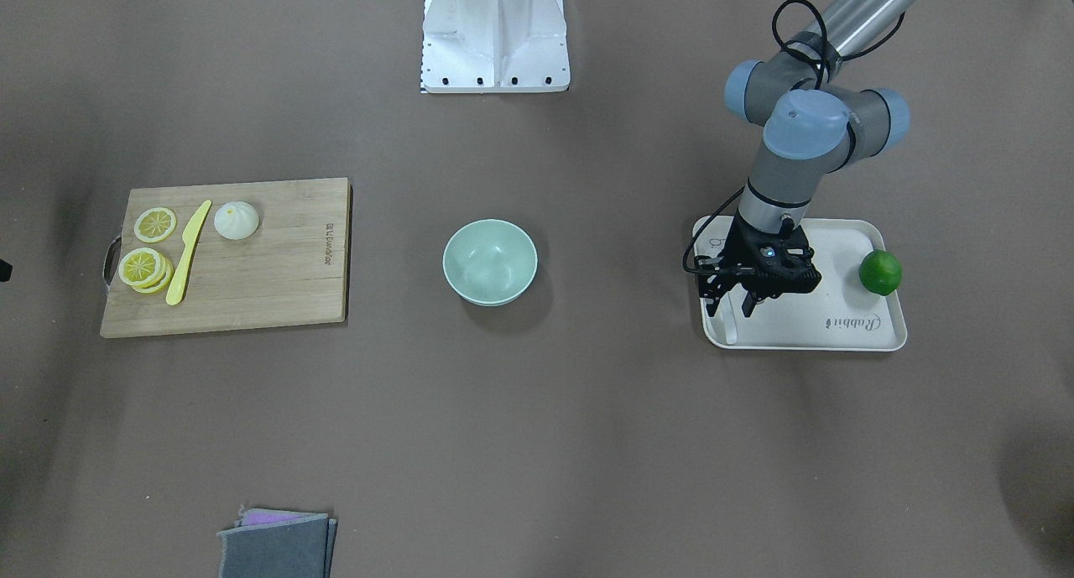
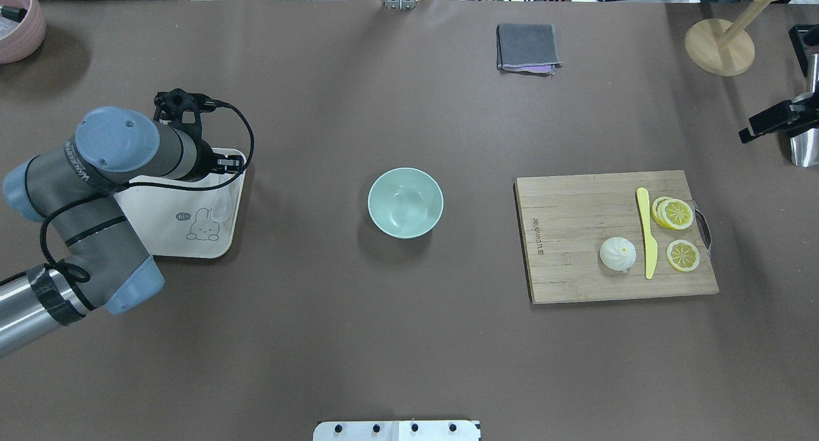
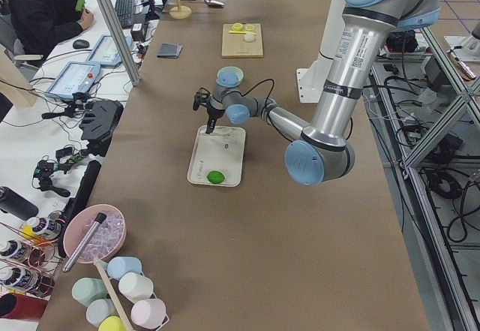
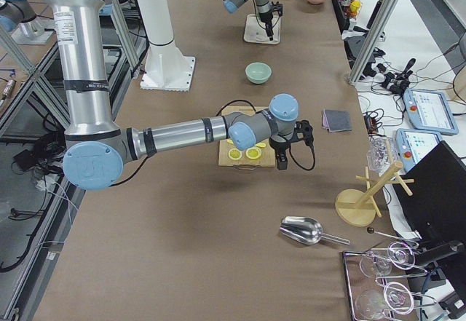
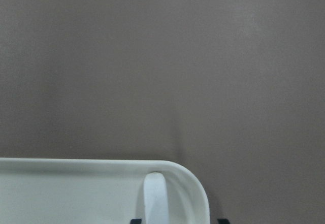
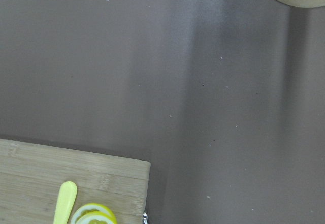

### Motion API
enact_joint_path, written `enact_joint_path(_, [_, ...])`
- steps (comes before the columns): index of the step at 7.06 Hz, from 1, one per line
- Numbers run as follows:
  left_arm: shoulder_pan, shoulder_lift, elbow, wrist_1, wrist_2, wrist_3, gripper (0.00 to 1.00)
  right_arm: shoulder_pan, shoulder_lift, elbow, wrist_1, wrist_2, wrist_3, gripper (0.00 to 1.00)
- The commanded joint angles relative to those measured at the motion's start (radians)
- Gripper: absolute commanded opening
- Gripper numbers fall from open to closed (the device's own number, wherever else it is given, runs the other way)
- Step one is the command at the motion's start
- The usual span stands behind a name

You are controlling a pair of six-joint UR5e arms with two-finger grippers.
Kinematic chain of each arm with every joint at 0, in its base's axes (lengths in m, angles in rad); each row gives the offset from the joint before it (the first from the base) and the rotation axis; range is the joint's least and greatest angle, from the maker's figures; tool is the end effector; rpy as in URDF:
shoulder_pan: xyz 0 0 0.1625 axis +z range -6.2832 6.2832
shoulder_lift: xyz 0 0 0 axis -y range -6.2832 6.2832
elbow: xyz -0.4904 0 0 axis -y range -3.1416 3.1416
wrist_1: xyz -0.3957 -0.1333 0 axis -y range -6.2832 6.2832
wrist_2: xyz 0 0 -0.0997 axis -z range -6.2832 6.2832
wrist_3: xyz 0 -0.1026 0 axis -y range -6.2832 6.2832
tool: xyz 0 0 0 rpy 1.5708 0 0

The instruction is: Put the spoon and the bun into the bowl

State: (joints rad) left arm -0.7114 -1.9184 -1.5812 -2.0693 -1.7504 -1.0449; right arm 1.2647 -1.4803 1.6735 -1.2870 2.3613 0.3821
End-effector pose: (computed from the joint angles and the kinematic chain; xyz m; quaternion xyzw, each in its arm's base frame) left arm 0.4394 -0.5306 0.4757 0.1734 0.3843 -0.0468 0.9056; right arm -0.1095 -0.5468 0.5933 0.0790 -0.4258 -0.0568 0.8996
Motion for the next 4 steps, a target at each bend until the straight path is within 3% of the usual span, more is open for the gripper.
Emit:
enact_joint_path(1, [0.001,0.004,0.007,-0.002,0.003,-0.001,0.52,-0.010,0.009,0.000,0.000,0.000,0.008,1.00])
enact_joint_path(4, [0.009,0.006,0.010,-0.002,0.005,-0.012,0.52,-0.018,0.011,0.002,0.000,0.000,0.008,1.00])
